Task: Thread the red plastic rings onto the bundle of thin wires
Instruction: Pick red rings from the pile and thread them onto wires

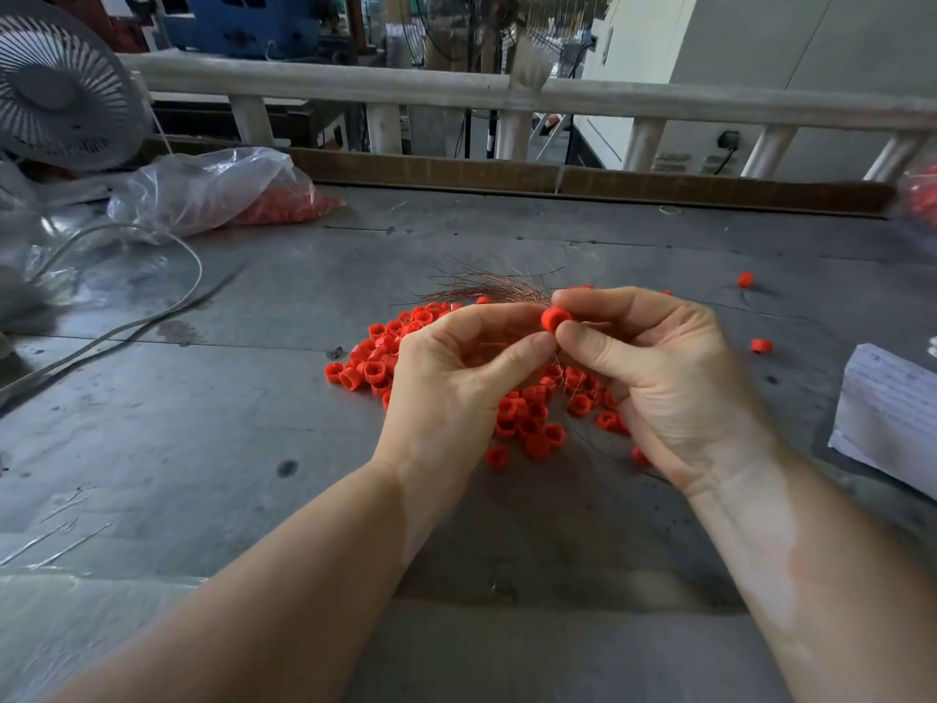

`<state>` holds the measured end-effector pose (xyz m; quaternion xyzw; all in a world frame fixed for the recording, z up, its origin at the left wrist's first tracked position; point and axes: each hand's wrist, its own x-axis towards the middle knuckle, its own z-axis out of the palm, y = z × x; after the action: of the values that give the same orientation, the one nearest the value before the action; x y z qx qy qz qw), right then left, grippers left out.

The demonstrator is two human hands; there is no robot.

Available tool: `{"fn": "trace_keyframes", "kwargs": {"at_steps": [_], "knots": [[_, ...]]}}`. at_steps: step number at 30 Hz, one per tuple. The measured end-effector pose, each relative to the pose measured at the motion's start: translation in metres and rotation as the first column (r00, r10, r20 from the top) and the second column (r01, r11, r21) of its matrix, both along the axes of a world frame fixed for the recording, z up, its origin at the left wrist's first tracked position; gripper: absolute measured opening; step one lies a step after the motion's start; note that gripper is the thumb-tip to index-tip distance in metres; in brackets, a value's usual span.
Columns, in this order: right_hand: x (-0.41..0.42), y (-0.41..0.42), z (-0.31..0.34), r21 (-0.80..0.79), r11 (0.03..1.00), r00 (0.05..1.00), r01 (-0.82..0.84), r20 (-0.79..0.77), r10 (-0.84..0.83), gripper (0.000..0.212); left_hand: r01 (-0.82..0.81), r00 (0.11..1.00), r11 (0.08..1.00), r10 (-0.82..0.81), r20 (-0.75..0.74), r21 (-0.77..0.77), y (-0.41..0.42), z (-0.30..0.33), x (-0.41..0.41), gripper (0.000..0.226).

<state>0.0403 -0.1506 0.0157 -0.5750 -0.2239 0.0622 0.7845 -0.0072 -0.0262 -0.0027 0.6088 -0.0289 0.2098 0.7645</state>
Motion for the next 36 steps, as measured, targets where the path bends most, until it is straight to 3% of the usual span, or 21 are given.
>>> {"fn": "trace_keyframes", "kwargs": {"at_steps": [9,22,31,36], "knots": [[0.0006,-0.0015,0.0001,-0.060,0.996,0.991,0.061,0.120,-0.053,0.016,0.000,1.000,1.000,0.000,0.007,0.016,-0.0015,0.0030,-0.0024,0.017],[-0.0001,0.0007,-0.0025,-0.077,0.997,0.999,0.025,-0.022,-0.027,0.017,-0.038,0.999,0.993,0.042,-0.032,0.108,-0.0040,0.0050,-0.0040,0.009],[-0.0007,0.0028,-0.0057,-0.085,0.994,0.995,0.069,0.072,-0.063,0.004,-0.106,0.994,0.969,0.108,0.004,0.221,-0.0051,0.0069,-0.0056,0.008],[0.0003,0.0037,-0.0085,-0.148,0.980,0.990,0.130,0.072,-0.121,0.008,-0.036,0.993,0.994,0.047,-0.104,0.099,-0.0037,0.0051,-0.0041,0.011]]}}
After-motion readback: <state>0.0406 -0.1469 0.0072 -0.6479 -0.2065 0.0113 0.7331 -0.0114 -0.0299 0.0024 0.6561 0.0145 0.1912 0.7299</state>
